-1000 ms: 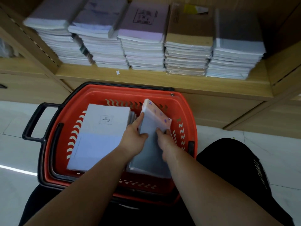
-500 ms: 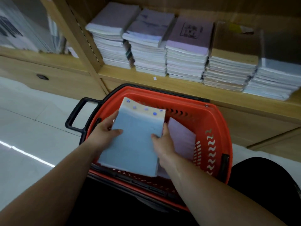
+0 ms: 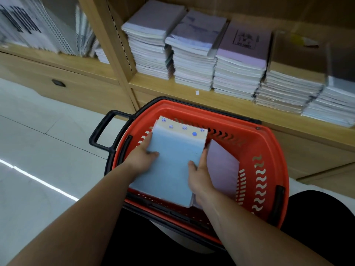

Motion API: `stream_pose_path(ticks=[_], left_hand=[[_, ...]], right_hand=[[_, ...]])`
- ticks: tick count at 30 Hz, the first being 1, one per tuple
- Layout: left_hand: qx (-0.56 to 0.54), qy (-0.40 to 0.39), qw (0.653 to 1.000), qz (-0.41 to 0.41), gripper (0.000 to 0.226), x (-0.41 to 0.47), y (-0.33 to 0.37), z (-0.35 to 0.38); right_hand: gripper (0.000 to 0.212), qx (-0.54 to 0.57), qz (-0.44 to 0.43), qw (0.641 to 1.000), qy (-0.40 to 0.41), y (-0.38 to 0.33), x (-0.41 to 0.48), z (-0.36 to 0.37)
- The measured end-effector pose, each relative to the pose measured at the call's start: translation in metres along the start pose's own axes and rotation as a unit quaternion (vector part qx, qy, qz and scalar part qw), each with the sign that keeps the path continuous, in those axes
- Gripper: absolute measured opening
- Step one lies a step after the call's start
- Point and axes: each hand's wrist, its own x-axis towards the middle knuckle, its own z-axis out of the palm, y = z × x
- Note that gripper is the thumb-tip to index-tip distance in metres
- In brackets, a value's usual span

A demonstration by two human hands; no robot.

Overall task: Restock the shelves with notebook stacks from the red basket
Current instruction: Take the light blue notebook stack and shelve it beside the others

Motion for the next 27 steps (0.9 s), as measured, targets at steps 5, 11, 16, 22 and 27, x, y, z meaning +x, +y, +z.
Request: stream_pose_path(ticks=[5,11,16,22,27], left_hand=[[-0.01,0.014,0.999,0.039,0.067,-0.012,0.001,0.003],[-0.14,-0.019,0.989,0.044,0.072,-0.021,0.014,0.006],[-0.211,-0.044,0.976,0.011,0.082,-0.03,0.017,0.018],[-0.268,-0.048,0.957,0.097,0.081,-0.054,0.042,0.025],[-0.287,-0.089,0.93,0.211,0.086,-0.073,0.092,0.011]], right_hand=[[0.066,0.062,0.011,0.998,-0.021,0.008,0.002,-0.008],[0.054,0.142,0.067,0.986,-0.056,0.011,0.011,-0.028],[0.058,0.096,0.04,0.992,-0.071,-0.003,0.012,-0.043],[0.058,0.088,-0.039,0.993,-0.067,-0.037,-0.001,-0.076],[0.065,0.087,-0.178,0.979,-0.054,-0.095,-0.025,-0.107]])
